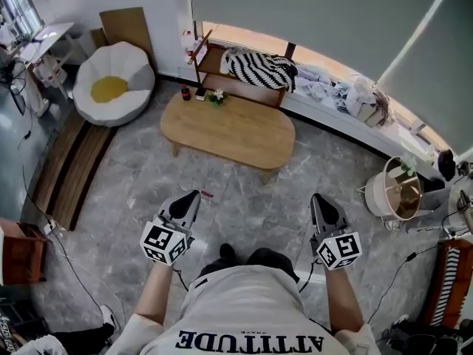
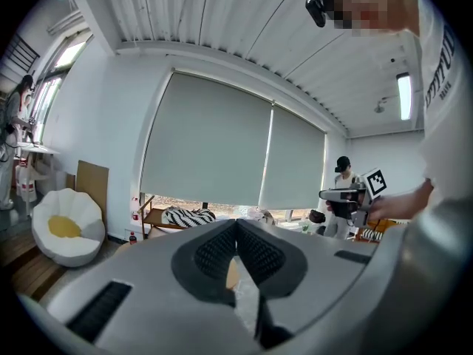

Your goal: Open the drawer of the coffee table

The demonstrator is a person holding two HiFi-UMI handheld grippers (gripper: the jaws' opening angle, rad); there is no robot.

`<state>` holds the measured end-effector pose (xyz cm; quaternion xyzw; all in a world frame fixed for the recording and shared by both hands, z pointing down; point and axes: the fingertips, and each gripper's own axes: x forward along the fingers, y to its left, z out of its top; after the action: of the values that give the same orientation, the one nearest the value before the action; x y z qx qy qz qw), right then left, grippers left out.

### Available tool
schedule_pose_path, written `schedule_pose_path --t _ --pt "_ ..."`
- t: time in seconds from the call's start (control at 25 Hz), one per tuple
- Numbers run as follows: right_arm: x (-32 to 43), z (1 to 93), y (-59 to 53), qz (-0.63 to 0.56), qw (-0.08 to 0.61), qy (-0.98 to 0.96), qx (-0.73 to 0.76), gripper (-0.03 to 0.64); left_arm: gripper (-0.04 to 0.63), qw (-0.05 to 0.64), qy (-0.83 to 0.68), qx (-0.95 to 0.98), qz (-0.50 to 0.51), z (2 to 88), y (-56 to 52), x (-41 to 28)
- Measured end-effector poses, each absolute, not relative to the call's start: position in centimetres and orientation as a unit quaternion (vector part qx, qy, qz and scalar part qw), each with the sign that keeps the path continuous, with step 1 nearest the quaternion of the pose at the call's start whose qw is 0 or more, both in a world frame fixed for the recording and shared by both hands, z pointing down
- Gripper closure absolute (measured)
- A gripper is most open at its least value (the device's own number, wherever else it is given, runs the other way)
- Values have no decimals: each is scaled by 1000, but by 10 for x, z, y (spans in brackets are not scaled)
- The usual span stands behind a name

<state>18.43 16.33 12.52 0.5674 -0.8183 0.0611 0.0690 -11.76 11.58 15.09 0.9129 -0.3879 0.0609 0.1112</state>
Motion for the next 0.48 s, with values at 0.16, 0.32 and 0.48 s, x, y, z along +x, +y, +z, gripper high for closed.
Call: schedule_pose_path --t 0.16,0.32,0.48 --pt "180 124 150 64 74 -816 570 598 575 116 -385 914 59 153 102 -121" --pt "178 128 138 66 79 -816 569 598 575 124 -382 914 62 161 91 -121" --pt "183 135 116 73 77 -817 567 598 575 127 -387 911 63 166 74 -118"
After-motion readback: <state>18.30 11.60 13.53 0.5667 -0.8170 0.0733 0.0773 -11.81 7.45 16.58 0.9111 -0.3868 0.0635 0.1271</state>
